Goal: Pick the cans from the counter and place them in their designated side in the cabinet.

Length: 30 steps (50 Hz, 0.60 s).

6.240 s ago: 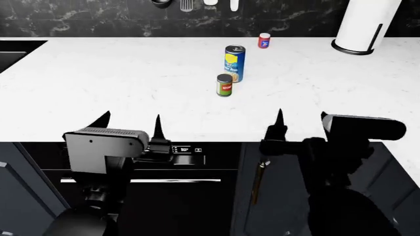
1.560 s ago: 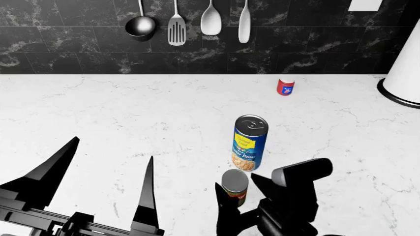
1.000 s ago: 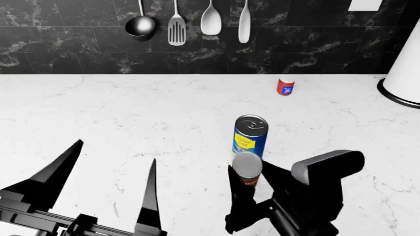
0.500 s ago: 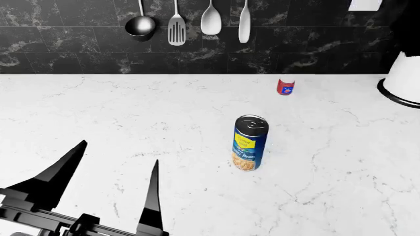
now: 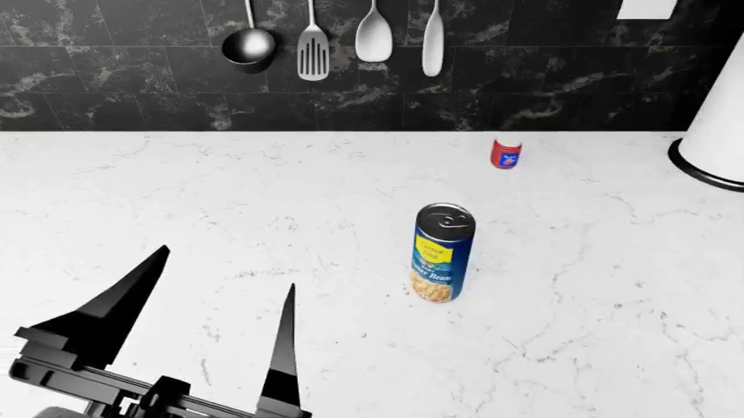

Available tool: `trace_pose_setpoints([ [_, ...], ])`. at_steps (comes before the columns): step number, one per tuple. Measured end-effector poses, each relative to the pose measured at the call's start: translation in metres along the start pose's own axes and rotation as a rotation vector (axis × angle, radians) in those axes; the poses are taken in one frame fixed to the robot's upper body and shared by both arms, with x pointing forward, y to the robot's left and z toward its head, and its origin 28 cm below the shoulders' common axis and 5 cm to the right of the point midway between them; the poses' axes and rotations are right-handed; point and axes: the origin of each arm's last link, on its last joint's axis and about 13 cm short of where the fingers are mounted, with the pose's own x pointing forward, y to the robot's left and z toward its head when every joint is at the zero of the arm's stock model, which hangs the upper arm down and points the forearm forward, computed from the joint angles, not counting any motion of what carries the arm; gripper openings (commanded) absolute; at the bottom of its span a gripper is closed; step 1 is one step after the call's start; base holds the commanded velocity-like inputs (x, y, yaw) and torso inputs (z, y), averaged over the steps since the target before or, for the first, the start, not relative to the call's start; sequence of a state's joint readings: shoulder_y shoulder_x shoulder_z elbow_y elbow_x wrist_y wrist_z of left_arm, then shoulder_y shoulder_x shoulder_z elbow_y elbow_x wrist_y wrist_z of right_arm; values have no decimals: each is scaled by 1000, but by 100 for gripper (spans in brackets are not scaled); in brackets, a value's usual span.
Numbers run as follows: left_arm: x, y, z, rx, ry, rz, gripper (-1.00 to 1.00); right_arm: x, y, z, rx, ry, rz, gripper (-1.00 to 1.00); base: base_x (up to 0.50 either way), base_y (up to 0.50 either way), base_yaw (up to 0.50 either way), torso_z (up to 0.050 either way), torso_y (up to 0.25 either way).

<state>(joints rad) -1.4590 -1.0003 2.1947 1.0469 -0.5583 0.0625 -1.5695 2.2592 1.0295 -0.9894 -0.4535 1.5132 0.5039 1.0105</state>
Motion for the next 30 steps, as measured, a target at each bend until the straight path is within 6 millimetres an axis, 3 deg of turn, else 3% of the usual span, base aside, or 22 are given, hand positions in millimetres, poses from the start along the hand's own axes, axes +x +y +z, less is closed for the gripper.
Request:
trace_pose_setpoints([
  [10, 1, -2, -1, 7, 1, -2, 100, 72, 0, -19, -72, 116, -76, -100, 0, 0, 0, 0, 1],
  [16, 1, -2, -1, 9, 4, 2, 100, 104, 1, -26, -92, 206, -107, -100, 0, 0, 0, 0, 0],
  [22, 1, -2, -1, 12, 6, 5, 100, 122, -1, -43, -71, 423, -146, -100, 0, 0, 0, 0, 0],
  [30, 2, -2, -1, 14, 7, 4, 100, 131, -11, -67, 14, 701, -229, -100, 0, 0, 0, 0, 0],
])
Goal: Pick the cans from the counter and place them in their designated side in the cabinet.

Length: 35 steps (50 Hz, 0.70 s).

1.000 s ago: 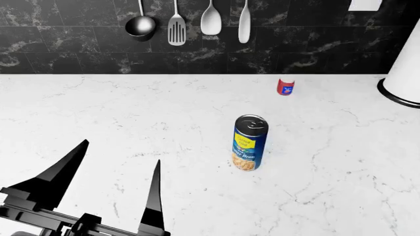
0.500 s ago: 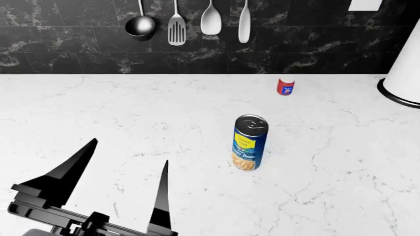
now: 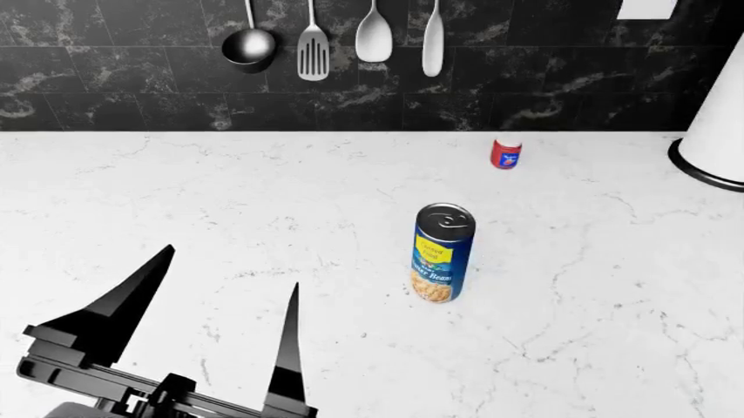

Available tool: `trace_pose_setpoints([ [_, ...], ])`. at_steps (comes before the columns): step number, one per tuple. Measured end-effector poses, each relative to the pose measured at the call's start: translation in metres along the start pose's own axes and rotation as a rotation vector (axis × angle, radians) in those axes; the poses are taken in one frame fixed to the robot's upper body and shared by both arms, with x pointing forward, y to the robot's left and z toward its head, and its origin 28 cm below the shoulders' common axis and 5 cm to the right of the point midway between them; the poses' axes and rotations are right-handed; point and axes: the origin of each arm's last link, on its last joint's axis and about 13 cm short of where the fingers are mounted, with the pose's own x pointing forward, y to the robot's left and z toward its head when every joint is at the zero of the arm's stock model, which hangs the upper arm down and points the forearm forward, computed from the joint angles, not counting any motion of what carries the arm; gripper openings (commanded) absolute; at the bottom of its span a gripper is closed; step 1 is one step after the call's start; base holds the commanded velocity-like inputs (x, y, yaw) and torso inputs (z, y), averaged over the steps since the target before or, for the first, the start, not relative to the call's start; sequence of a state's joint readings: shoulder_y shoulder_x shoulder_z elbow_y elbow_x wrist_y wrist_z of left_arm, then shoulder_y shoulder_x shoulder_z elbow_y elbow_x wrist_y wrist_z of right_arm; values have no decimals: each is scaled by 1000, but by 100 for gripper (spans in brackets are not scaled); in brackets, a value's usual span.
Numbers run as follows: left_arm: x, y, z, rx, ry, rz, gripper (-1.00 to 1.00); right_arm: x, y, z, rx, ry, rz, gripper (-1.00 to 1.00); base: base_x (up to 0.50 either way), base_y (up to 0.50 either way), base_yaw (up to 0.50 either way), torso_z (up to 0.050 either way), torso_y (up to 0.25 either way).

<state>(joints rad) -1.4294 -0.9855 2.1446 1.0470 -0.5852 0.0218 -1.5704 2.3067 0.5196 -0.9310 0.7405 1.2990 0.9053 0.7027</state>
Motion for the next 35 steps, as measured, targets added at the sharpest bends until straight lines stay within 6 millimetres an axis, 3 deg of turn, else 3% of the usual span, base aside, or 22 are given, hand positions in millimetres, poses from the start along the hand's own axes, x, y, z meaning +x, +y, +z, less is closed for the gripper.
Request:
trace_pose_setpoints([
  [7, 0, -1, 1, -10, 1, -12, 100, 7, -1, 3, 72, 45, -15, -100, 0, 0, 0, 0, 0],
  [16, 0, -1, 1, -12, 2, -18, 100, 8, 4, -2, 3, 24, -35, -100, 0, 0, 0, 0, 0],
  [17, -1, -1, 1, -12, 2, -19, 100, 8, 4, -2, 2, 23, -34, 100, 0, 0, 0, 0, 0],
  [35, 0, -2, 1, -16, -4, -12, 100, 6, -3, -6, -47, -28, -49, 100, 0, 0, 0, 0, 0],
])
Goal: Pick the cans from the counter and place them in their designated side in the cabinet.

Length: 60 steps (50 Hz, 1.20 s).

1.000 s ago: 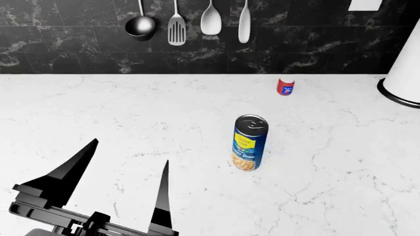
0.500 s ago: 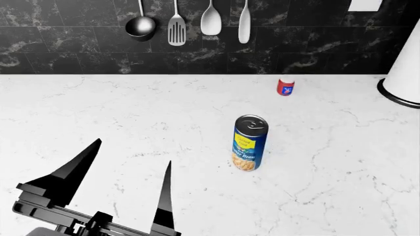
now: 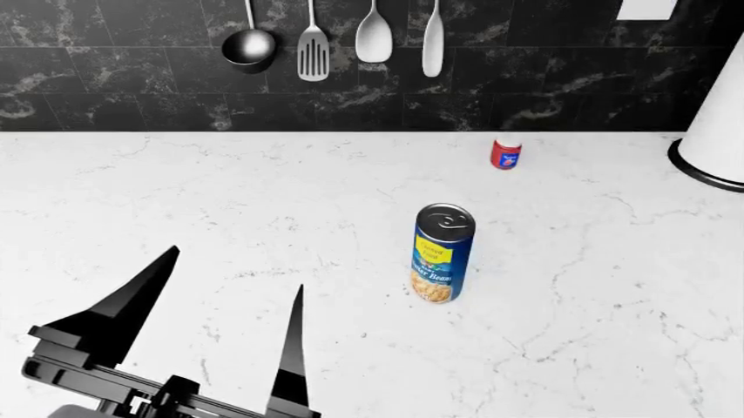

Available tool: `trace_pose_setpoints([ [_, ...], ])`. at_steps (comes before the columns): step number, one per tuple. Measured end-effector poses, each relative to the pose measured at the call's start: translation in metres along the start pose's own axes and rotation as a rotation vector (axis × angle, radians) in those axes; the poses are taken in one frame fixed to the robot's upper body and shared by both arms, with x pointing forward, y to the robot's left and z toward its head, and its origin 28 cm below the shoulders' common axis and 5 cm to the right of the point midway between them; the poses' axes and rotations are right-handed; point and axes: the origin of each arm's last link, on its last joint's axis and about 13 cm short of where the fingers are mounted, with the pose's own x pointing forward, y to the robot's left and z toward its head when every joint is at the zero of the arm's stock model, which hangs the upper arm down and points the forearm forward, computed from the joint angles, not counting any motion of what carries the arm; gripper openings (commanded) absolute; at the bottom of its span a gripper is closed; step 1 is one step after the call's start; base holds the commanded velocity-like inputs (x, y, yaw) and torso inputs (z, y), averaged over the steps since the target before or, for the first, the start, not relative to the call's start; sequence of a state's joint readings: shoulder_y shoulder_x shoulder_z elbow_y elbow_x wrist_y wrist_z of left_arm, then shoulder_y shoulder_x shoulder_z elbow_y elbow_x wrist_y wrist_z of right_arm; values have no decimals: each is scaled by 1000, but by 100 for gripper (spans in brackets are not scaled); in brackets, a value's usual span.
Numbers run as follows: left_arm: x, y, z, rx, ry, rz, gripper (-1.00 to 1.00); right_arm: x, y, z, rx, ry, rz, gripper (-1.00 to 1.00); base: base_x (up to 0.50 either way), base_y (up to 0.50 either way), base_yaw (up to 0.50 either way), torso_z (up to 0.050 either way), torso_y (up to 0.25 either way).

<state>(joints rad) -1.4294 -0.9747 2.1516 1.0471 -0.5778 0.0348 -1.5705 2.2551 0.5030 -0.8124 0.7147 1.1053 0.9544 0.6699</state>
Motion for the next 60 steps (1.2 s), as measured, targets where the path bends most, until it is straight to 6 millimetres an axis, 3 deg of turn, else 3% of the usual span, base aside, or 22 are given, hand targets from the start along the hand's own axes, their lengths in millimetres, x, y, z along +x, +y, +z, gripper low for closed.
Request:
trace_pose_setpoints([
  [12, 0, 2, -1, 16, -18, 24, 100, -12, 1, -3, 25, 0, -9, 100, -5, 0, 0, 0, 0],
  [31, 0, 6, -4, 58, -44, 59, 100, -72, 5, -12, -96, 38, 110, 100, 0, 0, 0, 0, 0],
  [46, -4, 6, -7, 57, -47, 58, 100, -123, 3, -37, -204, -27, 250, 100, 0, 0, 0, 0, 0],
  [60, -4, 0, -9, 56, -29, 47, 100, -150, -5, -79, -142, -19, 375, 100, 0, 0, 0, 0, 0],
])
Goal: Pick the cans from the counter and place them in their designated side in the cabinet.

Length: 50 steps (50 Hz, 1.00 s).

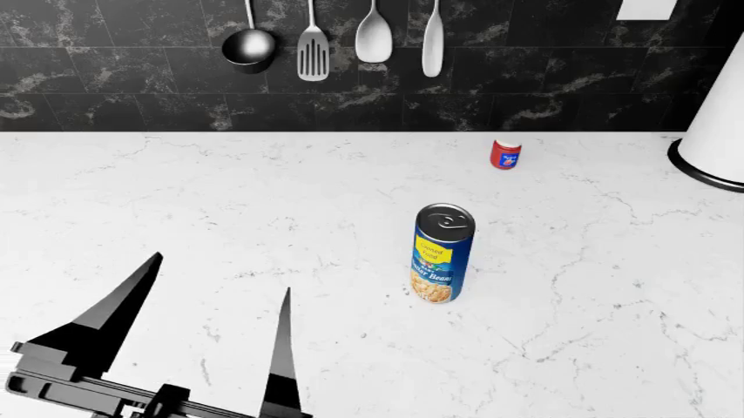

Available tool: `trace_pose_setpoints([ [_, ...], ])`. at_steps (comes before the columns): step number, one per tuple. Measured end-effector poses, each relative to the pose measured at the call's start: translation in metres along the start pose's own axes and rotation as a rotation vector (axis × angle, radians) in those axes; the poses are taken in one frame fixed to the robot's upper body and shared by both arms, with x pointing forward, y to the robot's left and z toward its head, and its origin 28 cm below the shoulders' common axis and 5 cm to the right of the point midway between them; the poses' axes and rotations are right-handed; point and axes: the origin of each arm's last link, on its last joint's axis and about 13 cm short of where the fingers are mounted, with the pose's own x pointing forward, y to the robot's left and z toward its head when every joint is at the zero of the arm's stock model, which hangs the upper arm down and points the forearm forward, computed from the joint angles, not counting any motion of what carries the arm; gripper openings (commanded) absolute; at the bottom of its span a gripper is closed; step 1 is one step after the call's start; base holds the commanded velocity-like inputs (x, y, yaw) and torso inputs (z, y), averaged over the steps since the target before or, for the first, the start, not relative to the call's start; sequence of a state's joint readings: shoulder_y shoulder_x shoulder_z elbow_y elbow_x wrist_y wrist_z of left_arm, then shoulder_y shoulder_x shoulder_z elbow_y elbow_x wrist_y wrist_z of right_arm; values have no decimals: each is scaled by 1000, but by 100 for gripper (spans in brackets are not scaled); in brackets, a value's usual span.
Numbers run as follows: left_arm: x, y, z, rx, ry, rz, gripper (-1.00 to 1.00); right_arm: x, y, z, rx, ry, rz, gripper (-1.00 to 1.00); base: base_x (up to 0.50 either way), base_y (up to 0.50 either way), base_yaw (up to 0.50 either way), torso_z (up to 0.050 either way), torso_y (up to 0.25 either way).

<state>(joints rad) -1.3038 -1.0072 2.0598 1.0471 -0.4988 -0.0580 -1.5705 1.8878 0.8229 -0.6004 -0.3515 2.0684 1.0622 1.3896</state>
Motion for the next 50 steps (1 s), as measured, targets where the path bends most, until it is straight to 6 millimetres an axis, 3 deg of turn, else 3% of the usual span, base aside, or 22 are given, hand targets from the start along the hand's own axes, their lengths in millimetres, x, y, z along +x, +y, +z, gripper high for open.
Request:
trace_pose_setpoints([
  [12, 1, -3, 0, 2, 9, -9, 100, -12, 7, -45, 78, 82, 130, 100, 0, 0, 0, 0, 0],
  [25, 2, -5, 0, 2, 9, -14, 100, -22, 18, -81, 118, 217, 273, 100, 0, 0, 0, 0, 0],
  [35, 1, -4, -1, 0, 8, -14, 100, -27, 26, -104, 121, 304, 339, 100, 0, 0, 0, 0, 0],
  [50, 0, -5, -1, -2, 7, -15, 100, -41, 36, -121, 146, 395, 431, 100, 0, 0, 0, 0, 0],
])
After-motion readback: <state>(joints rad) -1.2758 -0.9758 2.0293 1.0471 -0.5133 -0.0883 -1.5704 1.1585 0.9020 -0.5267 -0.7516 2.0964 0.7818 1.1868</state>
